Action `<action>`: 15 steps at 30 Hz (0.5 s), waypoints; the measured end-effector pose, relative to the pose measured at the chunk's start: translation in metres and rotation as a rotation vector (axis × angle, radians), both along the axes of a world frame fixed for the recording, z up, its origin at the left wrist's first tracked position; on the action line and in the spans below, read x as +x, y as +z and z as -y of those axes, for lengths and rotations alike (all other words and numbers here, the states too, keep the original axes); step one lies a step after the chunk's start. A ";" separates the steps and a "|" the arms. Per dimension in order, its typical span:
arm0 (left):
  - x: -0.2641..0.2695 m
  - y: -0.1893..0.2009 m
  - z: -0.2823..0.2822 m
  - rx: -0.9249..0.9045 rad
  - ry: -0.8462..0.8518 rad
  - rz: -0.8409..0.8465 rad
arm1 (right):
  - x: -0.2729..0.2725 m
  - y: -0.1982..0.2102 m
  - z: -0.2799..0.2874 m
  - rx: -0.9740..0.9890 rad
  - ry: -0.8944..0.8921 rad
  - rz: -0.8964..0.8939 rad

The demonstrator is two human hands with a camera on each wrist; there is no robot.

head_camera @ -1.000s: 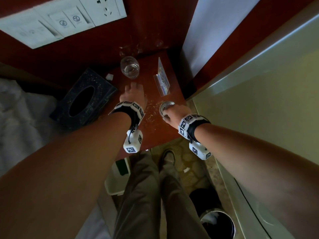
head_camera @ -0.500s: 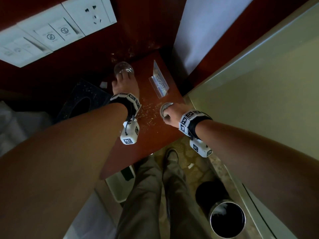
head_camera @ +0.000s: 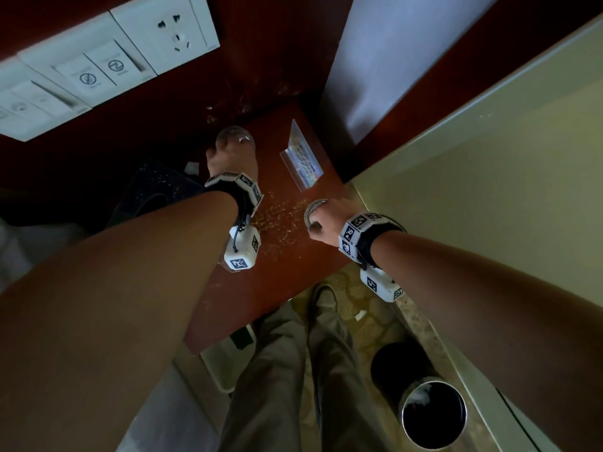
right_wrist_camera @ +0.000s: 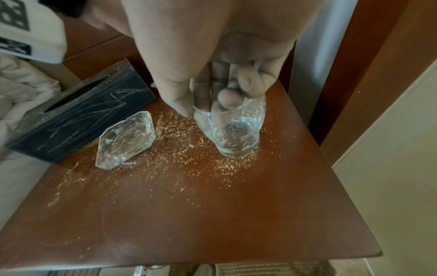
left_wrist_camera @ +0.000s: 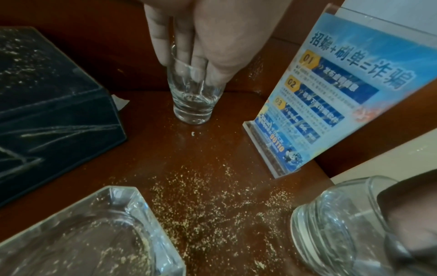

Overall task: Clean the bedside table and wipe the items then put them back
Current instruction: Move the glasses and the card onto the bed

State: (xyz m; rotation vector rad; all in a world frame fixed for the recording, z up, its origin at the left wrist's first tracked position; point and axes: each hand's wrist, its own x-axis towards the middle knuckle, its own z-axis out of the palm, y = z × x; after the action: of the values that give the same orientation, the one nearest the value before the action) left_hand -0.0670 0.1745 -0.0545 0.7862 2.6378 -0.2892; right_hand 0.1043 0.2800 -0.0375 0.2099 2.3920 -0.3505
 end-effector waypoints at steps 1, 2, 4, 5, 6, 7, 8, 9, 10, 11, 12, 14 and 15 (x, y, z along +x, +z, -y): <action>-0.001 -0.001 0.000 -0.018 -0.015 -0.010 | 0.000 0.000 0.001 0.004 0.005 -0.006; -0.001 -0.001 -0.001 -0.034 -0.024 -0.013 | 0.000 0.000 0.001 0.004 0.007 -0.005; -0.003 -0.002 -0.001 -0.057 -0.032 -0.001 | -0.001 0.001 0.004 0.007 0.010 -0.008; -0.005 -0.003 -0.001 -0.060 -0.036 0.010 | -0.001 0.001 0.004 0.015 0.010 -0.013; -0.005 -0.003 -0.001 -0.061 -0.041 0.019 | -0.002 0.002 0.005 0.028 0.006 -0.019; -0.006 -0.003 0.000 -0.065 -0.047 0.029 | -0.003 0.001 0.006 0.042 0.002 -0.020; -0.005 -0.002 0.002 -0.071 -0.056 0.035 | -0.003 0.001 0.007 0.053 -0.006 -0.018; -0.004 -0.001 0.004 -0.085 -0.068 0.035 | -0.003 0.001 0.009 0.058 -0.014 -0.007; -0.003 0.000 0.006 -0.092 -0.079 0.027 | -0.004 0.002 0.010 0.060 -0.019 0.005; -0.003 0.003 0.008 -0.094 -0.094 0.017 | -0.004 0.004 0.012 0.060 -0.025 0.016; -0.002 0.007 0.011 -0.094 -0.109 0.018 | -0.004 0.006 0.013 0.063 -0.028 0.028; -0.002 0.018 0.017 -0.096 -0.121 0.052 | -0.005 0.015 0.018 0.069 -0.026 0.058; -0.002 0.025 0.020 -0.095 -0.113 0.077 | -0.006 0.022 0.020 0.072 -0.019 0.068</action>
State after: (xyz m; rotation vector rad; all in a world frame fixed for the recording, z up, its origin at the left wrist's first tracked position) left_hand -0.0686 0.1549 -0.0298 0.8979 2.4929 -0.4027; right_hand 0.0985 0.2604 -0.0158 0.2740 2.3389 -0.2620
